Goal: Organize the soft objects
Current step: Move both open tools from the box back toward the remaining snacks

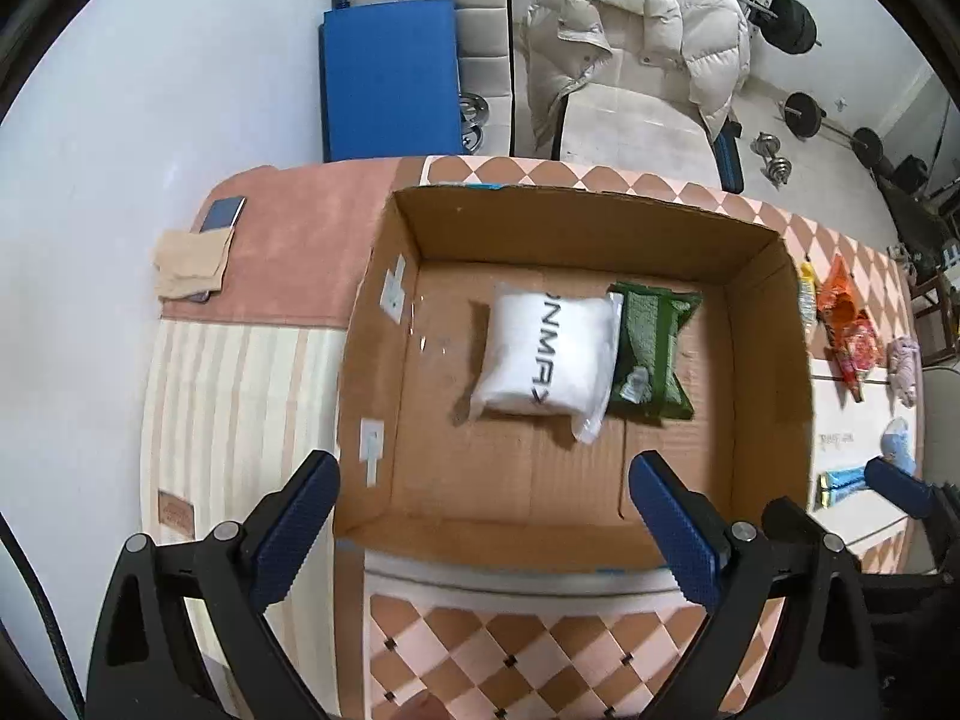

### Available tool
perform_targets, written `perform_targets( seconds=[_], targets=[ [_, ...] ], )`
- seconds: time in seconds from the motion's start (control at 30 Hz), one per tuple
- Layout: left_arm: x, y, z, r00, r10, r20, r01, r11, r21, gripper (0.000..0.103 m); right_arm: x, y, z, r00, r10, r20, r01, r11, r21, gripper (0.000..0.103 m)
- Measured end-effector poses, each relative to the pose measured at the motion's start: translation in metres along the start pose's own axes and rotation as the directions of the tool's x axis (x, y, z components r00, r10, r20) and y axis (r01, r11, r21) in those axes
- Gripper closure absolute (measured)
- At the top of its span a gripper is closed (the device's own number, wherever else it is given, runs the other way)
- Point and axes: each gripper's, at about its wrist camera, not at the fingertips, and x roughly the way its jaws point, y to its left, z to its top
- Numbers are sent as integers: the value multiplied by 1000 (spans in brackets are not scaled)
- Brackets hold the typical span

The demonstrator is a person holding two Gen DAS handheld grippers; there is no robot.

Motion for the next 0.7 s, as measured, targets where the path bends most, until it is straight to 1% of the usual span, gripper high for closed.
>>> perform_targets(
  seconds=[0.13,0.23,0.3,0.4,0.5,0.57,0.63,0.7],
  targets=[
    [-17,-1,-10,1000,1,23,-1,1000,-17,4,-13,2,-15,999,37,3,-37,999,0,0],
    [-29,-10,-13,999,13,41,-13,1000,-6,4,-20,-1,-20,997,70,8,-70,998,1,0],
    [-39,-24,-8,998,27,60,-28,1000,14,4,-24,-10,-20,993,112,29,-112,994,15,0],
    [-51,-50,5,995,50,91,-55,997,62,4,-34,-33,-16,990,124,66,-127,991,48,0],
    [-58,-88,27,991,53,120,-69,989,130,4,-42,-72,-3,987,145,71,-153,981,117,0],
    [-56,-118,45,991,38,127,-62,981,186,4,-44,-109,7,987,146,65,-155,971,183,0],
    [-43,-160,68,994,33,104,-62,956,286,4,-44,-150,18,988,134,78,-150,955,255,0],
    [-24,-196,88,998,18,65,-40,928,370,4,-34,-198,33,991,115,69,-131,933,336,0]
  ],
)
